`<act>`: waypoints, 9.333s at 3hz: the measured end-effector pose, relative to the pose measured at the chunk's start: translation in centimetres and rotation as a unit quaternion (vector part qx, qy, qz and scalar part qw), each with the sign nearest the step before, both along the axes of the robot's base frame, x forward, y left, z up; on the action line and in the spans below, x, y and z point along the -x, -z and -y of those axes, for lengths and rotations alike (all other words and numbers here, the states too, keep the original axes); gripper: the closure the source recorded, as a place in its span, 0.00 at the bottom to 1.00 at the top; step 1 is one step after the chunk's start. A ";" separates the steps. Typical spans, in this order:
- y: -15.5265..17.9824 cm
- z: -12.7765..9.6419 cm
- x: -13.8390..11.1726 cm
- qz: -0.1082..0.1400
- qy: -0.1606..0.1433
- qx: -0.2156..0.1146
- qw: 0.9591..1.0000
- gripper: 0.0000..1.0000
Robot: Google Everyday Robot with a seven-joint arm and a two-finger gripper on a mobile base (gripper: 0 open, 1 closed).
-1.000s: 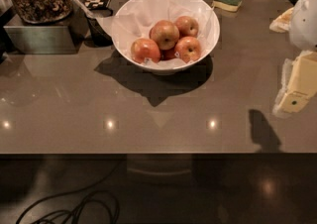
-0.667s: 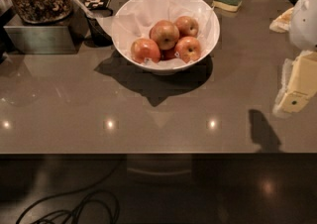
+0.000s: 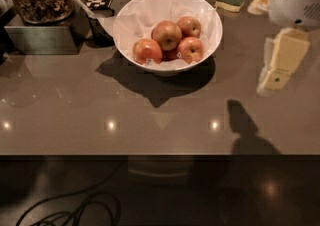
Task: Pick apple from white bowl
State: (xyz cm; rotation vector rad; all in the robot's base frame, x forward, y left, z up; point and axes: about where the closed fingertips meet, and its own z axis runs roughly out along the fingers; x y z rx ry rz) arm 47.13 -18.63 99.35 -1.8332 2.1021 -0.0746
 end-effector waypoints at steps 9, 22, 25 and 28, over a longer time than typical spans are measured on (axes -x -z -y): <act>-3.4 -15.8 -21.1 0.081 -0.198 -0.059 0.975 0.06; 3.8 -17.4 -19.7 -0.062 -0.150 -0.137 0.977 0.00; 6.2 -20.4 -20.2 -0.079 -0.188 -0.117 0.972 0.00; 7.9 -20.1 -20.6 -0.088 -0.183 -0.112 0.973 0.66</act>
Offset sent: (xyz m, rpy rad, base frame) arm 0.0557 0.0692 0.0374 0.0343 -0.0392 0.2110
